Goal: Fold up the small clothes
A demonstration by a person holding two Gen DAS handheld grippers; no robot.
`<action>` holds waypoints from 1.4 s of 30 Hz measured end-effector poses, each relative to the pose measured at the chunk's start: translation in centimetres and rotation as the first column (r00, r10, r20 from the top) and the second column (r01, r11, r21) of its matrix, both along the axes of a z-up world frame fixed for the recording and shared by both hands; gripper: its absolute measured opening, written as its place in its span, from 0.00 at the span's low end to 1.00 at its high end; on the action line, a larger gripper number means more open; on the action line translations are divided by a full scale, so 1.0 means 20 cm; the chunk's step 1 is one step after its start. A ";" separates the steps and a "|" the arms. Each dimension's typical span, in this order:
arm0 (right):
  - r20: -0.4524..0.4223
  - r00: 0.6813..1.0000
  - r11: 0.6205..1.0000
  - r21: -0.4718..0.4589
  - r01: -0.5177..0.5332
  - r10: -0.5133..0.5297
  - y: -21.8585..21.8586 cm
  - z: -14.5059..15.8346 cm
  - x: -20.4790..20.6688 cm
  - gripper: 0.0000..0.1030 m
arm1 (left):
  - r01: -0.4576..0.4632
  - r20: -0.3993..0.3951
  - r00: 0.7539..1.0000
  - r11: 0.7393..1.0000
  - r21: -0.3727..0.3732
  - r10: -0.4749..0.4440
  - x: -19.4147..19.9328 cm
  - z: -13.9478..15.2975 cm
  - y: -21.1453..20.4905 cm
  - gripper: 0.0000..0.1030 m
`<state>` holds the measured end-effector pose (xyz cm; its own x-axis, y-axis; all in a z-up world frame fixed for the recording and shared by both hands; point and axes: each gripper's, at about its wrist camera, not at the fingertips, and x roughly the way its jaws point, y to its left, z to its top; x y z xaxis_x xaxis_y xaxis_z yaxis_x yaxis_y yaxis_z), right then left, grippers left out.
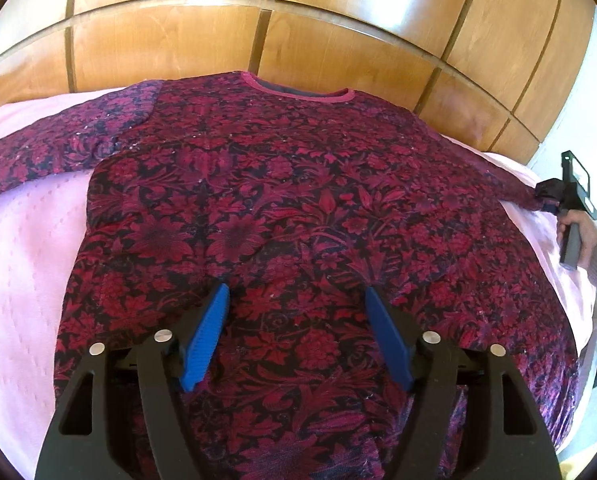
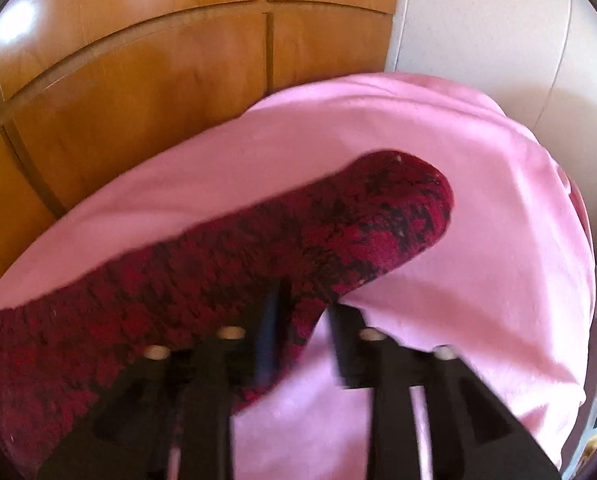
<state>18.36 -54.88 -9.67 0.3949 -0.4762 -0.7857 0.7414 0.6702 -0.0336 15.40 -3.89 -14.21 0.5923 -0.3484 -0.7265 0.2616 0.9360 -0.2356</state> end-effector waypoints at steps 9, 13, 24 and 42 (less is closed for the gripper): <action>0.271 0.854 0.813 0.280 -0.511 0.444 0.59 0.14 -0.23 0.48 | -0.120 -0.003 0.993 0.993 0.006 0.120 -0.06 0.09 0.11 0.70; 0.280 0.781 0.674 0.396 -0.624 0.559 0.90 0.02 -0.30 0.40 | -0.220 0.000 0.975 0.975 0.032 0.220 -0.16 0.13 0.29 0.70; 0.218 0.730 0.610 0.425 -0.669 0.648 1.09 -0.10 -0.36 0.24 | -0.179 -0.073 0.980 0.982 0.051 0.183 -0.31 0.03 0.44 0.24; 0.141 0.699 0.626 0.349 -0.697 0.701 1.16 -0.05 -0.55 0.20 | -0.188 0.056 0.981 0.981 0.056 0.185 -0.26 0.27 0.39 0.41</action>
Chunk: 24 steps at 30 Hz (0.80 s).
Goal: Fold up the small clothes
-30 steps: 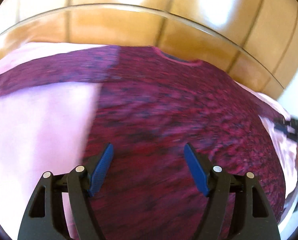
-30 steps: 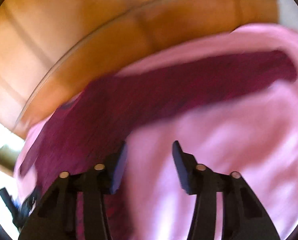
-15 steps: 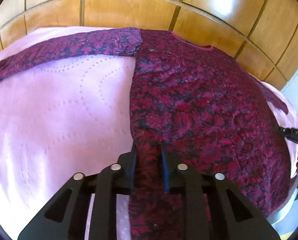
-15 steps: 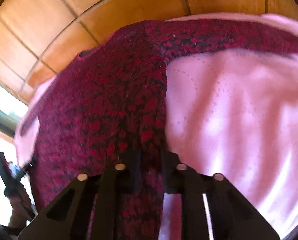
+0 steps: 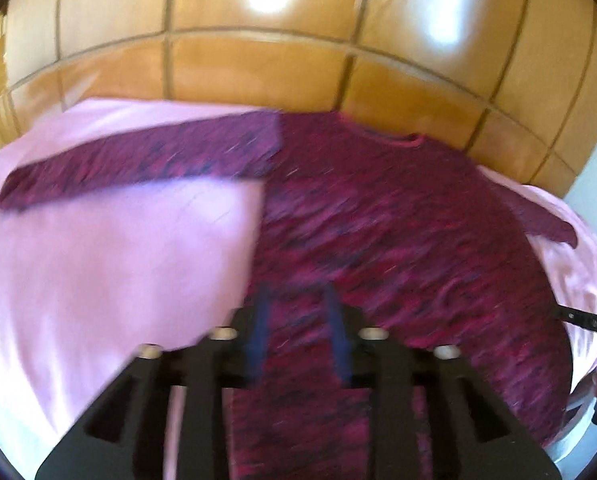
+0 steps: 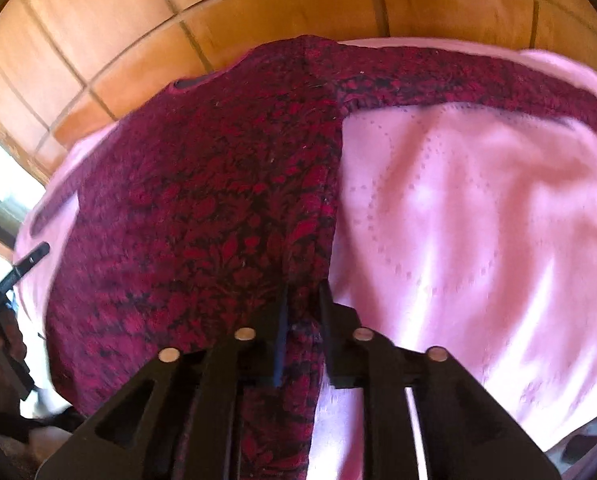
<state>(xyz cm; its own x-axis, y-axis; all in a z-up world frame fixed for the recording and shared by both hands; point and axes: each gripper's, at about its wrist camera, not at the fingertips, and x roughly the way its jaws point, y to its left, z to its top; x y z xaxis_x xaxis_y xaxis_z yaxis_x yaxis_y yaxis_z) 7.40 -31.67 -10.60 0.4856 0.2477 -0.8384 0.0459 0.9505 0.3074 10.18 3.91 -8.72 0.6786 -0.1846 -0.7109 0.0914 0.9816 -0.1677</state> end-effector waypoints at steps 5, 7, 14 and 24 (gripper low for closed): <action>0.051 0.983 0.972 0.167 0.168 -0.178 -0.20 0.00 0.12 0.43 | 0.107 0.014 0.994 0.994 0.021 -0.108 0.07 -0.04 -0.20 0.43; 0.032 0.970 0.944 0.239 0.226 -0.240 -0.26 -0.04 0.20 0.43 | 0.137 0.008 0.990 0.990 0.032 -0.138 0.10 -0.07 -0.26 0.43; 0.019 0.938 0.887 0.334 0.319 -0.345 -0.34 -0.10 0.38 0.44 | 0.123 -0.060 0.991 0.992 0.007 -0.122 0.19 -0.24 -0.23 0.44; 0.051 0.985 0.978 0.132 0.159 -0.167 -0.11 -0.09 0.51 0.08 | 0.121 -0.066 0.990 0.990 -0.080 -0.126 0.19 -0.26 -0.12 0.46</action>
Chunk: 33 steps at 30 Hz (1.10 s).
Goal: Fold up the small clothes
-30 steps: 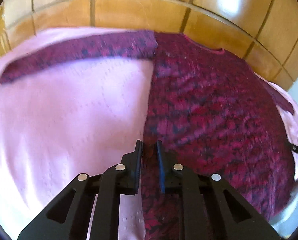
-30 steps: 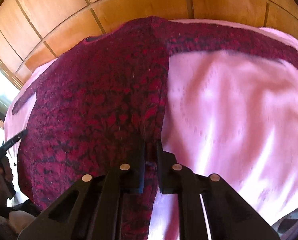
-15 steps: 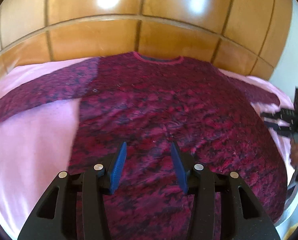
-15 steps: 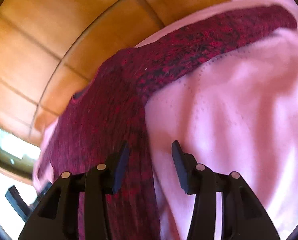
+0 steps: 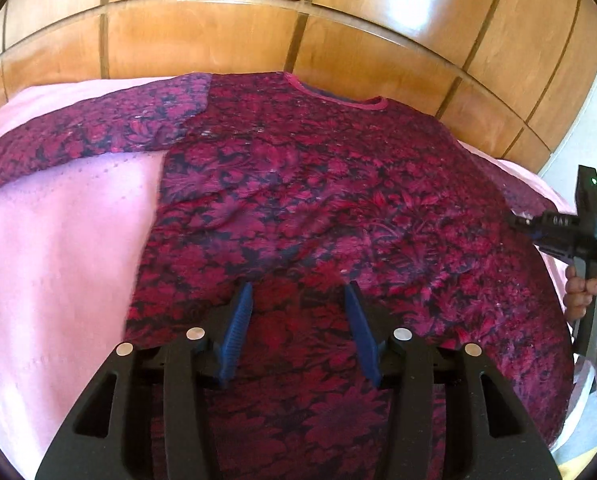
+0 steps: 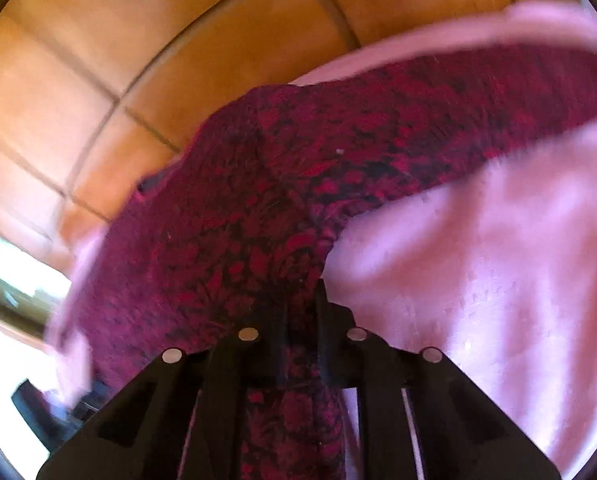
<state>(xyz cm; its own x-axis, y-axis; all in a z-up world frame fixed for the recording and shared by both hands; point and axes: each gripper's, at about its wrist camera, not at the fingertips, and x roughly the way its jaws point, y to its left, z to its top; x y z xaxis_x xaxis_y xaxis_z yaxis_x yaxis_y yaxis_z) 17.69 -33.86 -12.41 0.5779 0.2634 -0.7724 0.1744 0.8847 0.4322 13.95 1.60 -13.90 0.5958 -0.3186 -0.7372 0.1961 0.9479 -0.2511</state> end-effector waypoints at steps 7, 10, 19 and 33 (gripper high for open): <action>-0.010 0.999 0.987 -0.159 -0.032 0.031 0.10 -0.02 -0.09 0.07 | -0.010 -0.008 1.000 0.999 0.037 0.010 -0.01 0.00 0.00 0.43; -0.012 0.999 0.987 -0.156 -0.038 0.037 0.10 0.00 -0.08 0.12 | -0.005 0.020 1.000 0.994 0.108 0.003 0.00 -0.01 -0.06 0.47; 0.032 0.906 0.887 0.219 0.406 -0.422 -0.60 -0.03 -0.12 0.55 | -0.008 0.042 0.999 0.998 0.063 0.005 -0.02 -0.04 -0.03 0.50; -0.066 0.695 0.659 0.265 0.704 -0.716 -1.28 -0.07 0.05 0.10 | -0.007 0.043 0.999 0.998 0.061 0.004 -0.01 -0.04 -0.03 0.52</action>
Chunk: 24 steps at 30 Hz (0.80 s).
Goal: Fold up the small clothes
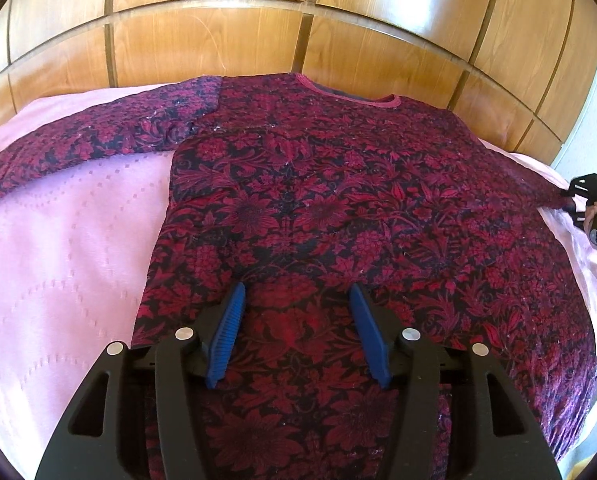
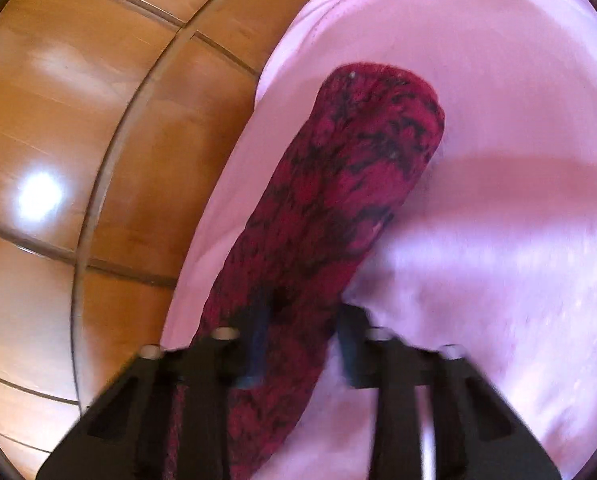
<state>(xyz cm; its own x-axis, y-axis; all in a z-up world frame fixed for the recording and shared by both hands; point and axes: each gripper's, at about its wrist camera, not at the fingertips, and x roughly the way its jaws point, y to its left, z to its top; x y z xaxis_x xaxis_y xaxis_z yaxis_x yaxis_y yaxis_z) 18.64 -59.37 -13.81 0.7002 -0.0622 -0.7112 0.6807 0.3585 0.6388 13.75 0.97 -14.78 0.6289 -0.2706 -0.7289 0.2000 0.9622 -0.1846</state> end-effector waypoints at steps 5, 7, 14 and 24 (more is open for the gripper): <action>-0.198 0.980 0.975 -0.218 -0.047 0.003 0.01 0.09 0.03 0.07 | 0.000 -0.003 1.000 1.000 -0.008 0.000 0.00 0.00 0.00 0.52; -0.214 0.977 0.973 -0.227 -0.031 -0.019 0.02 0.09 0.02 0.07 | 0.001 -0.005 1.000 1.000 -0.013 -0.001 0.01 0.00 0.01 0.52; -0.132 0.967 0.863 -0.436 -0.254 0.218 0.46 0.47 0.15 0.07 | 0.001 0.000 1.000 1.000 -0.023 -0.001 0.00 0.00 0.01 0.52; -0.195 0.776 0.613 -0.510 -0.603 0.600 1.41 0.53 0.46 0.07 | 0.022 -0.006 1.000 0.996 -0.084 -0.023 0.00 0.00 0.05 0.58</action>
<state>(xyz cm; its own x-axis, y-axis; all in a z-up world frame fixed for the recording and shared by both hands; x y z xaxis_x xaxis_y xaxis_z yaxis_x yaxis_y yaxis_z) 27.81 -31.17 -3.26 0.7130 0.0169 -0.7009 0.1930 0.9564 0.2194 13.80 1.99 -14.74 0.6172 -0.3453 -0.7070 0.2200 0.9385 -0.2663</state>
